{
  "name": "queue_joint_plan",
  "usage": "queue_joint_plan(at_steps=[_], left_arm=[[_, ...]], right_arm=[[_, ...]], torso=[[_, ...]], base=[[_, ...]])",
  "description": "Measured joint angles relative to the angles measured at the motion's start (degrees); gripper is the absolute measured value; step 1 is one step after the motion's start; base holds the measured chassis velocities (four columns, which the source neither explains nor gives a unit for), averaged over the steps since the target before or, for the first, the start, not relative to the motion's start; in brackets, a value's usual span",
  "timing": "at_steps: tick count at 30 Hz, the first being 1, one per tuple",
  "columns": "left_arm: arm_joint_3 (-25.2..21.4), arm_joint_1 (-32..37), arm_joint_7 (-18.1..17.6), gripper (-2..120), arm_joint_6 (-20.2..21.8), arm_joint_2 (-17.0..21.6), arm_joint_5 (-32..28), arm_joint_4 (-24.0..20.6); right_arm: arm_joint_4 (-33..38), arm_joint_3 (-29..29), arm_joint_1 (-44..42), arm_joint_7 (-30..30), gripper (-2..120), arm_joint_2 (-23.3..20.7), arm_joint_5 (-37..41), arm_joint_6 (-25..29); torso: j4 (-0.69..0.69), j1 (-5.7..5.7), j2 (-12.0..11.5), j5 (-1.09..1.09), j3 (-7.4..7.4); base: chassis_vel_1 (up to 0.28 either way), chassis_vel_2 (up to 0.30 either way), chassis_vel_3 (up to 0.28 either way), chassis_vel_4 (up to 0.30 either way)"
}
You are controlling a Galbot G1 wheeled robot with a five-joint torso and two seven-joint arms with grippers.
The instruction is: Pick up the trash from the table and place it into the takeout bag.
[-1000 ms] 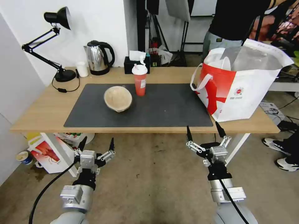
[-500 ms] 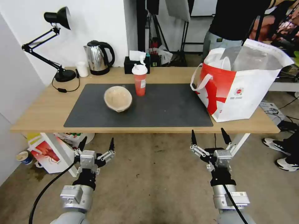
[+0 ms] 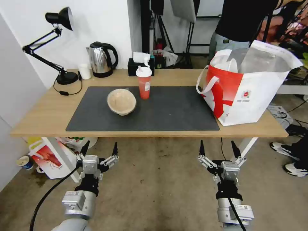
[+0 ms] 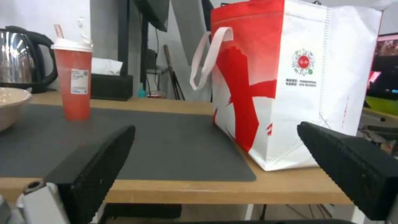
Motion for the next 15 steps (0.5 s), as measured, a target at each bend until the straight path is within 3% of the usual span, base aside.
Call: queue_joint_plan(at_steps=[15], left_arm=[[0.0,0.0,0.0,100,0.0,0.0,0.0,0.0]], right_arm=[[-0.73,-0.53,-0.21,0.33,100,0.28,1.2,-0.72]], torso=[[0.0,0.0,0.0,0.0,0.0]], base=[[0.0,0.0,0.0,0.0]])
